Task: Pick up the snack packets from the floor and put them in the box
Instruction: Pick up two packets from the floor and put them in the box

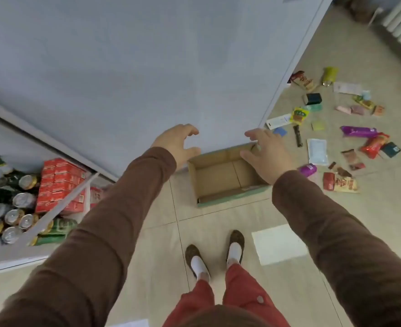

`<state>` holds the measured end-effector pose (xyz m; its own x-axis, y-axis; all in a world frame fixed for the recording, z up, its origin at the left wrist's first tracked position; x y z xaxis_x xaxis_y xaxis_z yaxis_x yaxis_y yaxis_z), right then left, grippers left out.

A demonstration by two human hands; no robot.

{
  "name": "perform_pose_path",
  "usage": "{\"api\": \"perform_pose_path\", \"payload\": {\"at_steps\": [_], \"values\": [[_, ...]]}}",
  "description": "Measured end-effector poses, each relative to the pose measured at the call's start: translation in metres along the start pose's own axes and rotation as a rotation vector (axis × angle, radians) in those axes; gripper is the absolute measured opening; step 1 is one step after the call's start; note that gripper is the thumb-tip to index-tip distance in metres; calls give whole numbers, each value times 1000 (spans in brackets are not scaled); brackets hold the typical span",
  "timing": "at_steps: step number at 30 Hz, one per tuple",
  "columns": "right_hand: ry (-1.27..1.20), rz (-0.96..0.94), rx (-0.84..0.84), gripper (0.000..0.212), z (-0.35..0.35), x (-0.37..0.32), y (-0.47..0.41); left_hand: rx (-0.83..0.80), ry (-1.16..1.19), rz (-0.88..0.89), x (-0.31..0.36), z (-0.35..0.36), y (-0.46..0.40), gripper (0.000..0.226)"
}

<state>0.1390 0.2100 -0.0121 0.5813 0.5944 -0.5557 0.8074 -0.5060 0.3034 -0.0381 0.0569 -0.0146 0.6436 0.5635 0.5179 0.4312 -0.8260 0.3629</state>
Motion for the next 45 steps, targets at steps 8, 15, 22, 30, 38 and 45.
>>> {"api": "perform_pose_path", "payload": {"at_steps": [8, 15, 22, 30, 38, 45], "values": [[-19, 217, -85, 47, 27, 130, 48, -247, 36, -41, 51, 126, -41, 49], [-103, 328, -131, 45, 17, 282, 94, -367, 3, -52, 145, 235, -82, 49], [-104, 401, -179, 44, -21, 422, 121, -487, -34, -86, 245, 339, -135, 55], [-133, 484, -190, 39, -72, 541, 89, -503, 46, -126, 321, 399, -226, 55], [-203, 586, -157, 39, -145, 655, 46, -536, 94, -138, 417, 447, -339, 52], [-226, 587, -119, 39, -227, 777, 18, -533, 71, -194, 522, 483, -430, 51]]}}
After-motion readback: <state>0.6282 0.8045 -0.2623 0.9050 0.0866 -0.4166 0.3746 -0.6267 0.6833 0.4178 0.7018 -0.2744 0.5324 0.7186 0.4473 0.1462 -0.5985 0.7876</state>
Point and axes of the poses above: each hand's wrist, its own y-axis away from the middle knuckle, its own z-axis out of the palm, x = y × z, the point moved 7 cm from there along -y, towards the middle knuckle, and after that the axes turned 11 degrees about -x, right-handed, at the moved point
